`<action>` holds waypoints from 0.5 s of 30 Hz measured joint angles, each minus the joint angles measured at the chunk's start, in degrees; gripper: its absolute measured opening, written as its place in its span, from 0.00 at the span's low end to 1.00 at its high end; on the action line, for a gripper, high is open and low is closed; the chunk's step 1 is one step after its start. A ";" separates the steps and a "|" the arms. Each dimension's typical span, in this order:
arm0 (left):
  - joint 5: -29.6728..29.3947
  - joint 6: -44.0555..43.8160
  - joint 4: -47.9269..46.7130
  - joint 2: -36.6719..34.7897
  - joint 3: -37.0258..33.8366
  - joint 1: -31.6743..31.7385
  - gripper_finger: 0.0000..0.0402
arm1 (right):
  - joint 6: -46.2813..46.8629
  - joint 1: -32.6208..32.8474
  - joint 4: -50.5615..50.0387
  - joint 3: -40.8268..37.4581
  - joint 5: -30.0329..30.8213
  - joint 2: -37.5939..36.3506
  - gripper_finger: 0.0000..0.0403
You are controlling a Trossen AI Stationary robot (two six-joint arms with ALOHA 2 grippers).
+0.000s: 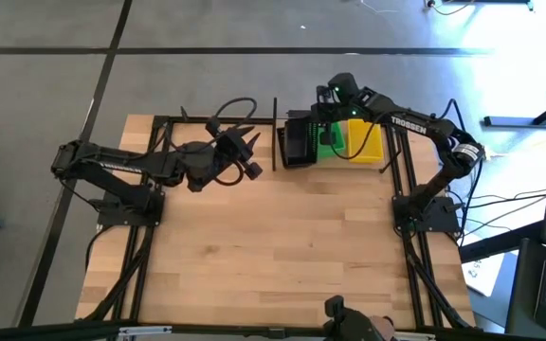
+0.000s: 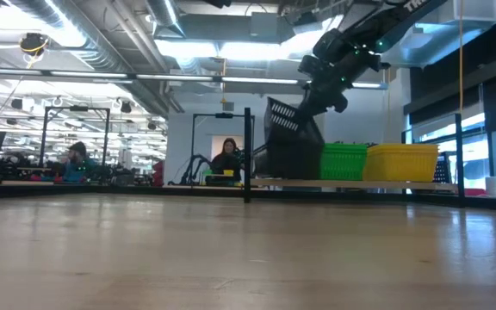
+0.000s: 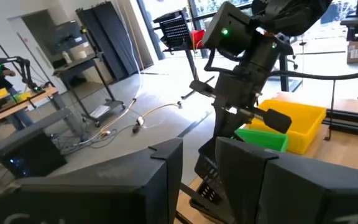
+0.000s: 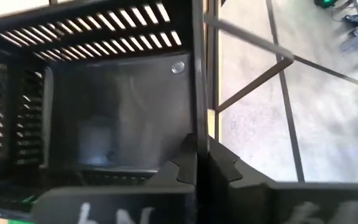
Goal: Stack baskets on shelf by color
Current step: Stack the black basket on the black baskets on the shelf, then return to Home Position
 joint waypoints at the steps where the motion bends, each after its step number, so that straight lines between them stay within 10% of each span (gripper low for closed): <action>1: -0.02 0.00 0.00 0.00 0.00 0.00 0.22 | -0.92 0.00 -0.36 0.00 0.27 0.19 0.02; 15: -0.04 0.04 -0.02 0.00 0.00 -0.02 0.22 | -5.53 0.17 3.41 0.00 3.08 -0.05 0.21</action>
